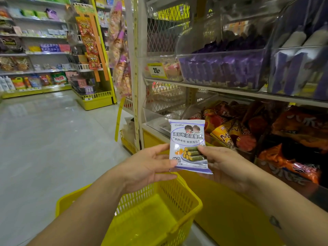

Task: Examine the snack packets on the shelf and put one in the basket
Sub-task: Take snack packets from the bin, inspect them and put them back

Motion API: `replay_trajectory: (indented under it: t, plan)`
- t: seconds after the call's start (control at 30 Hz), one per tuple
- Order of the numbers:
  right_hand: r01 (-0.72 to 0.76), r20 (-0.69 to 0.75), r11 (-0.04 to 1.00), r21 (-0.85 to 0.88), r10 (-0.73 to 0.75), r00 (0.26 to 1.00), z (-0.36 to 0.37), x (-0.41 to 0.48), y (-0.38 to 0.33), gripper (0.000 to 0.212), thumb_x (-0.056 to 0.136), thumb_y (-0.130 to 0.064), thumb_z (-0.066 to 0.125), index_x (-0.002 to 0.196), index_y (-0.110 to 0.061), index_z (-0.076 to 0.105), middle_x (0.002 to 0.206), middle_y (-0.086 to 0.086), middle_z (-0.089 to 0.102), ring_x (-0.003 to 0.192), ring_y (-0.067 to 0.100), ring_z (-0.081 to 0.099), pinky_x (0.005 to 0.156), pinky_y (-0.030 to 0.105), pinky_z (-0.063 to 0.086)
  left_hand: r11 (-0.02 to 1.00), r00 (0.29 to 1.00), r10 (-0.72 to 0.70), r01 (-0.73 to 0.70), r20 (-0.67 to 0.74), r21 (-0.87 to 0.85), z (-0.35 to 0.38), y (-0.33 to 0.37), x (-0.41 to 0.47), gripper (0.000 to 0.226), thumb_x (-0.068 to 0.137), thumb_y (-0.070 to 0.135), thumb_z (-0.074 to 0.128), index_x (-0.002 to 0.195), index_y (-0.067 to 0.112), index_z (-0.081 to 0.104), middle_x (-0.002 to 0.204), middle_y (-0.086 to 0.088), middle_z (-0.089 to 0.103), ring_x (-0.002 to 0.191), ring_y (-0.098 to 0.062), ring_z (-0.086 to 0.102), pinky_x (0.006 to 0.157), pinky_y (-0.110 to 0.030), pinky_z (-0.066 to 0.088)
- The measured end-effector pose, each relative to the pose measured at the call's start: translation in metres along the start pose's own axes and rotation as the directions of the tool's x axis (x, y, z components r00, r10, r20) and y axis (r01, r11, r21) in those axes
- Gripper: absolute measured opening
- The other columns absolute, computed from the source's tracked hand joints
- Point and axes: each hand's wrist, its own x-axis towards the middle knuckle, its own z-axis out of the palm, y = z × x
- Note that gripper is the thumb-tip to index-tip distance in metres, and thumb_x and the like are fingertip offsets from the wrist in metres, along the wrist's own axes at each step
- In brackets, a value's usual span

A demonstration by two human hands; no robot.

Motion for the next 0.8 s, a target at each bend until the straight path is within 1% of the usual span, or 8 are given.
replay_trajectory:
  t: [0.1,0.2,0.3,0.4,0.47,0.53,0.67,0.8]
  plan:
    - [0.01,-0.027,1.0,0.011,-0.009,1.0,0.0,-0.001,0.0,0.025,0.094,-0.024,0.052,0.091,-0.014,0.074,0.096,0.008,0.075,0.072,0.01,0.071,0.054,0.022,0.054,0.997,0.998,0.064,-0.063,-0.008,0.043,0.001,0.0,0.0,0.056,0.074,0.014,0.075,0.121,0.032,0.05,0.116,-0.003,0.071,0.106,-0.019,0.068,0.075,-0.026,0.057]
    - [0.033,-0.025,0.999,0.018,-0.033,0.999,0.002,-0.003,0.0,0.026,0.093,-0.024,0.052,0.092,-0.013,0.075,0.098,0.01,0.075,0.075,0.011,0.071,0.057,0.024,0.056,0.991,0.995,0.104,-0.103,-0.002,0.085,0.001,0.0,0.0,0.057,0.07,0.016,0.079,0.116,0.038,0.053,0.117,0.002,0.07,0.106,-0.021,0.068,0.076,-0.027,0.057]
    - [0.07,-0.008,0.997,0.03,-0.07,0.998,0.003,-0.003,-0.001,0.027,0.092,-0.025,0.052,0.103,-0.008,0.07,0.104,0.013,0.073,0.084,0.016,0.071,0.072,0.031,0.06,0.982,0.988,0.153,-0.15,-0.023,0.119,0.002,-0.002,0.001,0.058,0.073,0.014,0.077,0.119,0.04,0.054,0.119,0.004,0.069,0.109,-0.019,0.067,0.079,-0.028,0.057]
    - [0.102,-0.013,0.993,0.057,-0.101,0.995,0.004,-0.003,-0.001,0.031,0.089,-0.025,0.053,0.106,-0.005,0.068,0.106,0.013,0.073,0.089,0.019,0.07,0.082,0.035,0.056,0.966,0.977,0.209,-0.202,-0.027,0.16,0.004,-0.002,0.002,0.061,0.077,0.01,0.077,0.121,0.043,0.052,0.123,0.006,0.067,0.111,-0.019,0.066,0.085,-0.032,0.057]
    - [0.113,-0.023,0.988,0.104,-0.111,0.994,0.005,-0.004,-0.002,0.031,0.085,-0.026,0.055,0.099,-0.006,0.074,0.105,0.015,0.072,0.087,0.02,0.071,0.081,0.035,0.056,0.949,0.965,0.259,-0.244,-0.051,0.198,0.006,-0.003,0.002,0.063,0.078,0.007,0.074,0.124,0.043,0.051,0.124,0.008,0.066,0.112,-0.019,0.065,0.088,-0.035,0.057]
    - [0.118,-0.037,0.98,0.162,-0.113,0.993,0.006,-0.004,-0.002,0.029,0.082,-0.025,0.056,0.091,-0.007,0.077,0.105,0.017,0.072,0.086,0.021,0.072,0.081,0.037,0.056,0.937,0.95,0.304,-0.283,-0.079,0.203,0.008,-0.004,0.003,0.062,0.08,0.005,0.071,0.127,0.04,0.051,0.123,0.008,0.067,0.111,-0.017,0.065,0.084,-0.03,0.057]
    - [0.106,-0.058,0.967,0.232,-0.096,0.994,0.006,-0.003,-0.004,0.031,0.079,-0.024,0.058,0.097,-0.004,0.074,0.107,0.019,0.071,0.093,0.026,0.071,0.085,0.041,0.054,0.926,0.923,0.361,-0.337,-0.135,0.169,0.012,-0.005,0.003,0.052,0.078,0.01,0.073,0.119,0.039,0.058,0.118,0.005,0.07,0.105,-0.018,0.069,0.078,-0.024,0.056]
    - [0.098,-0.074,0.96,0.262,-0.081,0.994,0.009,-0.004,-0.004,0.027,0.076,-0.025,0.06,0.093,-0.009,0.075,0.104,0.016,0.073,0.084,0.022,0.073,0.074,0.036,0.058,0.906,0.893,0.405,-0.363,-0.198,0.216,0.011,-0.005,0.004,0.048,0.08,0.006,0.071,0.116,0.037,0.061,0.116,0.005,0.071,0.098,-0.017,0.071,0.076,-0.024,0.056]
